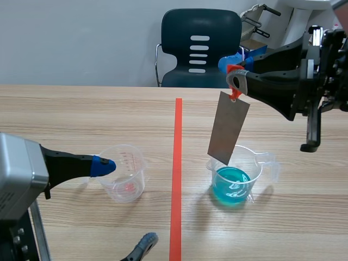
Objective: Do the redox reaction experiment
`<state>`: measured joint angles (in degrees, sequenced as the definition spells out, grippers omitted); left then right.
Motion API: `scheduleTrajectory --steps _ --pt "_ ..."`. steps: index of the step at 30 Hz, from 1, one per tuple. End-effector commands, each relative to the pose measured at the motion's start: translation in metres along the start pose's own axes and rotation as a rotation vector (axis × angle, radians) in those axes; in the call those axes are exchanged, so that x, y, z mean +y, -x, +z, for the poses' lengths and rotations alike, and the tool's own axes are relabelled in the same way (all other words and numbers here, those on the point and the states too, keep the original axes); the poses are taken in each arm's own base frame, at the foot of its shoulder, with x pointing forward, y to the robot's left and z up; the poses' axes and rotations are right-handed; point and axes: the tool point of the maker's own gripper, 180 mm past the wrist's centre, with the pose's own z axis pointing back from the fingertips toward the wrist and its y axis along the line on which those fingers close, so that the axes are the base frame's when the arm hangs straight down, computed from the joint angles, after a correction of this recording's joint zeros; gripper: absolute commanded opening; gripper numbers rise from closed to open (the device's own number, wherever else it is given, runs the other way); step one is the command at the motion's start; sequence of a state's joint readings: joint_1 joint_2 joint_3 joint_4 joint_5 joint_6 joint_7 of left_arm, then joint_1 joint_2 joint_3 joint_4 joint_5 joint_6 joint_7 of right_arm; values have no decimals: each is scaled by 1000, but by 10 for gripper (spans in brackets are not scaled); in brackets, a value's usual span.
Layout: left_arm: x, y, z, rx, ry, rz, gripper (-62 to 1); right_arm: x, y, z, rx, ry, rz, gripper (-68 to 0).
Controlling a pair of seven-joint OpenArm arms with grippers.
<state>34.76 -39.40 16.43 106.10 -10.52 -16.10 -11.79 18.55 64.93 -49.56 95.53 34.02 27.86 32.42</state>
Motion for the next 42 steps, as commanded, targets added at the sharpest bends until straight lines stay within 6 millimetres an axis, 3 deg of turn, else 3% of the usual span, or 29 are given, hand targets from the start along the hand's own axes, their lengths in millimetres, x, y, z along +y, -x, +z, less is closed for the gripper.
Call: scheduleTrajectory --steps 1,42 --pt "-1 -7 0 -24 -2 4 14 -10 -11 0 -21 15 32 -667" --pt "-1 -7 0 -26 -2 3 14 -10 -9 0 -6 16 32 -667"
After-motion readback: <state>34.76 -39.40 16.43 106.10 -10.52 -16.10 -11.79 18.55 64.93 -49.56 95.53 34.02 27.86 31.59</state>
